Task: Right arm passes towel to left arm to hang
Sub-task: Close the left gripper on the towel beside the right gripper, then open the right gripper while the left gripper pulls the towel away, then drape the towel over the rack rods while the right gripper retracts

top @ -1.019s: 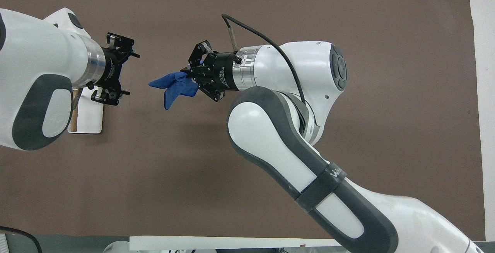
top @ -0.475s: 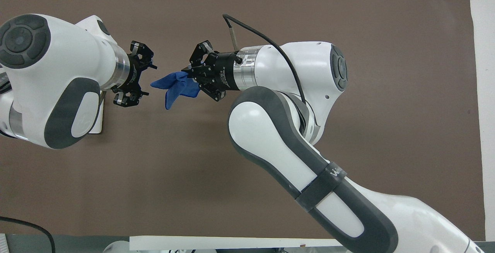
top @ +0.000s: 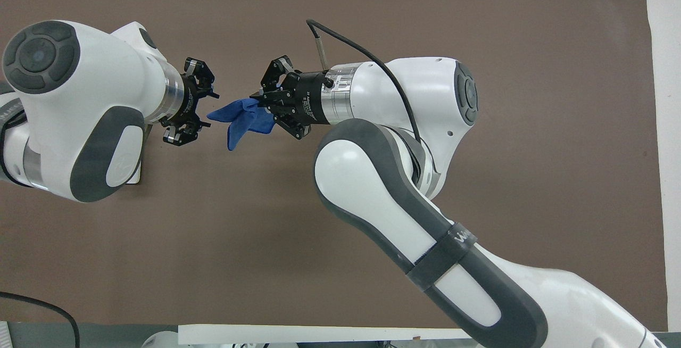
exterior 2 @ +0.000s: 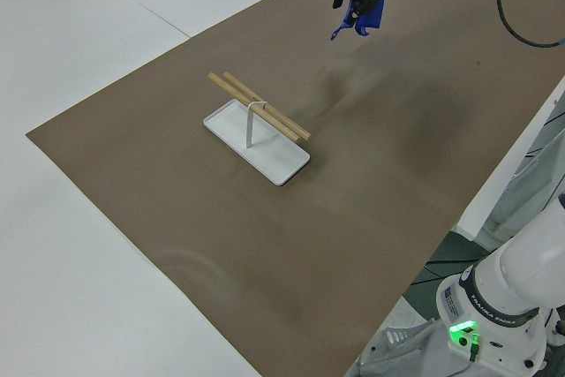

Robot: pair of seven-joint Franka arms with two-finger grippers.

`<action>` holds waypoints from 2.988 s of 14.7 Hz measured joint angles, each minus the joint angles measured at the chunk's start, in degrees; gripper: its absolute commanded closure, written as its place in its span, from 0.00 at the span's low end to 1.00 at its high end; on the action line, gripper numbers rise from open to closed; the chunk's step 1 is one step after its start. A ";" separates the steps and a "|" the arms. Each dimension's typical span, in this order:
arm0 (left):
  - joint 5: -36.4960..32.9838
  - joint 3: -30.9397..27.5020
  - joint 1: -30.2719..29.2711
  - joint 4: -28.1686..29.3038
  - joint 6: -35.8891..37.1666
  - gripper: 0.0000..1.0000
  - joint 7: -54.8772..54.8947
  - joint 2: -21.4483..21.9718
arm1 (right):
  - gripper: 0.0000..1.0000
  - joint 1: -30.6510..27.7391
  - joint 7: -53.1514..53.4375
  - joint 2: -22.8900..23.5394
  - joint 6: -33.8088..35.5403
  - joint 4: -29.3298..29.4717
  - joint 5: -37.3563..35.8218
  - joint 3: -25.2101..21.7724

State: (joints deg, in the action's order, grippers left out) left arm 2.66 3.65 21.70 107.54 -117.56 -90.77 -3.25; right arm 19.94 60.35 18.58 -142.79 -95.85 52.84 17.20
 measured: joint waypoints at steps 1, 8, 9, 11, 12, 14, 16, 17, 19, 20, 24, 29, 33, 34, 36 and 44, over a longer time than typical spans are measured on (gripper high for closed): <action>0.00 0.00 0.13 0.00 -0.03 0.63 -0.05 -0.07 | 1.00 0.00 0.00 0.00 -0.02 0.00 0.00 0.00; 0.00 -0.04 0.35 0.03 -0.08 0.84 -0.23 -0.16 | 1.00 0.00 0.00 0.00 -0.03 -0.02 0.00 0.00; 0.00 -0.05 0.35 0.07 -0.06 0.89 -0.23 -0.18 | 1.00 0.00 0.00 0.00 -0.03 -0.02 0.00 0.00; 0.00 -0.08 0.35 0.24 -0.03 0.97 -0.23 -0.22 | 1.00 0.00 0.00 0.00 -0.03 -0.02 0.00 0.00; 0.00 -0.08 0.35 0.32 0.01 0.99 -0.23 -0.22 | 1.00 0.00 0.00 0.00 -0.03 -0.02 0.00 0.00; 0.00 -0.10 0.35 0.41 0.32 1.00 -0.23 -0.23 | 1.00 0.00 0.00 0.00 -0.03 -0.02 0.00 0.00; 0.00 -0.30 0.34 0.37 0.70 1.00 -0.23 -0.23 | 0.99 0.00 0.00 0.00 -0.03 -0.02 0.00 0.00; 0.00 -0.41 0.33 0.21 0.97 1.00 -0.23 -0.22 | 0.92 0.00 0.00 0.00 -0.03 -0.02 0.00 0.00; 0.00 -0.61 0.32 -0.39 1.74 1.00 -0.23 -0.16 | 0.03 0.00 0.00 0.00 -0.03 -0.02 0.00 0.00; 0.00 -0.70 0.32 -0.76 2.11 1.00 -0.23 -0.09 | 0.00 0.00 -0.03 0.00 -0.03 -0.02 0.00 0.00; 0.00 -1.04 -0.30 -2.57 4.39 1.00 0.12 0.39 | 0.00 -0.10 -4.94 0.00 -0.09 -0.02 -3.56 -0.31; -1.16 -1.53 -6.46 -9.69 16.46 1.00 14.50 1.51 | 0.00 -5.03 -7.86 -0.03 9.10 0.15 -30.03 -0.89; -7.90 -1.81 -14.25 -10.02 18.12 1.00 32.85 1.95 | 0.00 -15.09 -24.06 -2.23 26.14 1.22 -43.91 -1.17; -8.99 -1.89 -16.63 -10.01 17.83 1.00 38.24 1.90 | 0.00 -18.52 -29.61 -3.70 30.17 1.49 -45.67 -1.24; -11.74 -2.00 -21.09 -9.73 15.79 1.00 48.34 1.81 | 0.00 -25.04 -39.58 -7.07 36.66 1.94 -49.92 -1.31; -19.63 -2.07 -29.28 -0.41 -3.52 1.00 56.69 1.14 | 0.00 -33.55 -51.57 -14.84 59.78 11.89 -58.92 -1.68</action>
State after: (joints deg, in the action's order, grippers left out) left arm -16.97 1.58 -7.59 107.13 -121.07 -34.08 -2.11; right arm -13.62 8.79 3.74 -83.01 -83.97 -6.08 15.52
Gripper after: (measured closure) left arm 0.982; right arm 0.000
